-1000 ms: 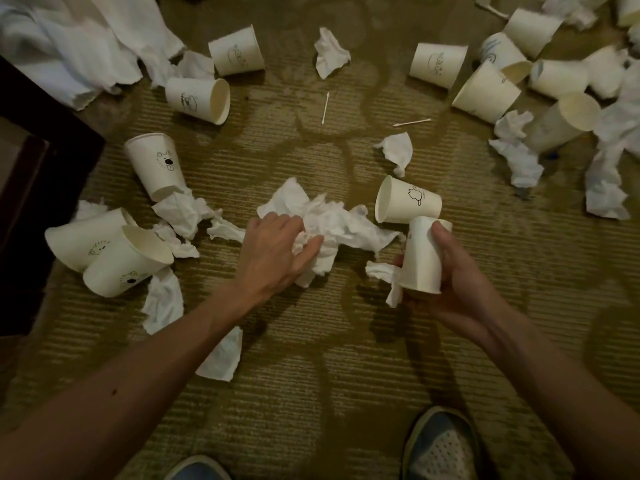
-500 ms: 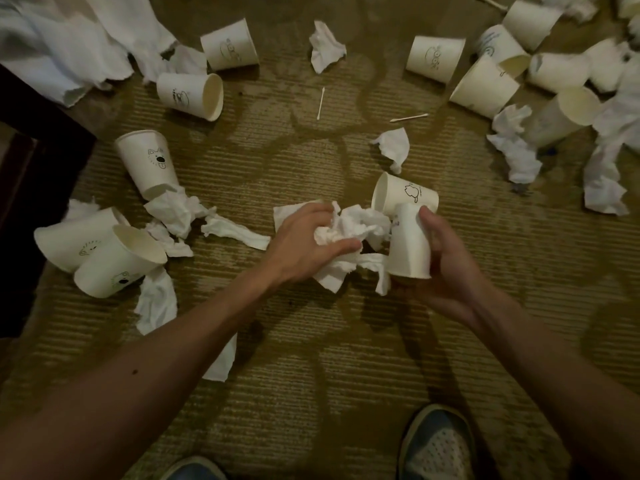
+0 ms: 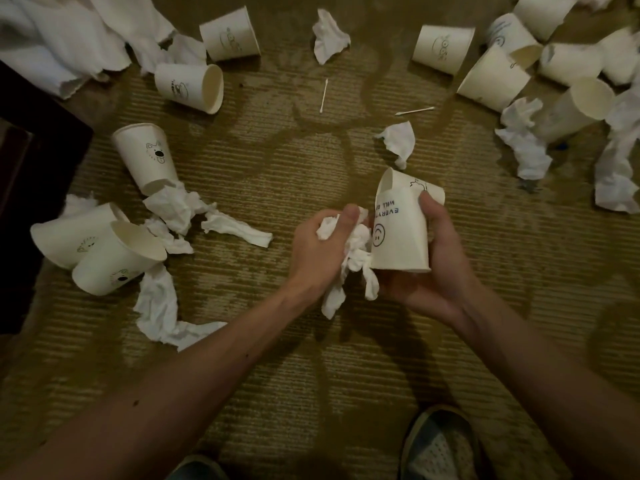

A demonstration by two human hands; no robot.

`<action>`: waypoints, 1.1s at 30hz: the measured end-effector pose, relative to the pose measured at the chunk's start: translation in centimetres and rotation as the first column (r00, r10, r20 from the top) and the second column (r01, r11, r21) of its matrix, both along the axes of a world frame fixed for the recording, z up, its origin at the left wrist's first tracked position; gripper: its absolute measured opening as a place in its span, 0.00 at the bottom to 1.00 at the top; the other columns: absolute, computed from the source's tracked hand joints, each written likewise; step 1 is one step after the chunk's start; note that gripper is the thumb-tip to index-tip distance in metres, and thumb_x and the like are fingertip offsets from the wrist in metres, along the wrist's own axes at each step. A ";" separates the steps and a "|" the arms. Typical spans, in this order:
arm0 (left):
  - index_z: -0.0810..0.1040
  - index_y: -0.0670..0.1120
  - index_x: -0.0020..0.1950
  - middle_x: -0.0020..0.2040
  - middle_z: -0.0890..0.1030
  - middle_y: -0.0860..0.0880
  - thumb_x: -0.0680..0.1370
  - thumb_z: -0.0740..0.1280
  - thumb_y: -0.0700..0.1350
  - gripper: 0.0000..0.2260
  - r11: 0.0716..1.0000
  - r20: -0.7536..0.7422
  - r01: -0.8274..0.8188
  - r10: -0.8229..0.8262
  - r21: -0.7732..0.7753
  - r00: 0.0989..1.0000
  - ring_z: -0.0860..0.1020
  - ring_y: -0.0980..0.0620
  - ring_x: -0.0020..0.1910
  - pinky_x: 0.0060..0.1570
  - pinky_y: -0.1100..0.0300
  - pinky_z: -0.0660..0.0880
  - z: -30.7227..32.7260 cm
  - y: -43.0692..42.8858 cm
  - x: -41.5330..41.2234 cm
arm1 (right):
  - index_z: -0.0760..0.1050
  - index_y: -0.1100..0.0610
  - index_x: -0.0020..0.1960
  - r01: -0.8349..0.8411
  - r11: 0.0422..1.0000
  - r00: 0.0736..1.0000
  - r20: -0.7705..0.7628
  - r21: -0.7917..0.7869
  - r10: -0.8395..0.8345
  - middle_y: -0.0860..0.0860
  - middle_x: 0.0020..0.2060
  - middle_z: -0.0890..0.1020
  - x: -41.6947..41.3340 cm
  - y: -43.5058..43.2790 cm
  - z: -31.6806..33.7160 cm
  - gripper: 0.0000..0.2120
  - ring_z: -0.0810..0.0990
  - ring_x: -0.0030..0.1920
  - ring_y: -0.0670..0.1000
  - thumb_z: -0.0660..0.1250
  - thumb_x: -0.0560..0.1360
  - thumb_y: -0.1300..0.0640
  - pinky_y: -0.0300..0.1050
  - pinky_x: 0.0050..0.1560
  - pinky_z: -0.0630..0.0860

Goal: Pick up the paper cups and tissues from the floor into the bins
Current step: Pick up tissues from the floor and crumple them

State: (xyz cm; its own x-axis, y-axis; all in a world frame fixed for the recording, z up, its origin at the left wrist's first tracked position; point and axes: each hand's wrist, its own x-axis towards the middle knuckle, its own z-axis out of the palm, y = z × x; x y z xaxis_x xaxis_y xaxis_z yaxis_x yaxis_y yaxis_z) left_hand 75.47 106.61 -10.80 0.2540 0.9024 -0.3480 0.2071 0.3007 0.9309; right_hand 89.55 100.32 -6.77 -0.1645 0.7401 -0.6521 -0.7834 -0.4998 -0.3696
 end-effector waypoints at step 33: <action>0.65 0.68 0.47 0.55 0.72 0.58 0.79 0.52 0.63 0.04 0.900 -0.080 0.412 -0.404 0.142 0.911 0.74 0.53 0.56 0.53 0.52 0.74 78.7 -6.3 10.2 | 0.74 0.58 0.69 0.354 0.930 0.932 0.054 0.097 -0.360 0.60 0.64 0.79 5.4 -8.6 74.2 0.41 0.78 0.64 0.60 0.77 0.63 0.36 0.61 0.66 0.73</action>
State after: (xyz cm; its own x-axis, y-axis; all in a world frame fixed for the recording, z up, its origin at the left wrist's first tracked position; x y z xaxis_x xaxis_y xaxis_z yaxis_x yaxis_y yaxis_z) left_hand 85.63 100.31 67.87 0.5981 0.7660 -0.2355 0.3263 0.0356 0.9446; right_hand 94.96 91.70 67.40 0.1639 0.7943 -0.5849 -0.8750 -0.1568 -0.4581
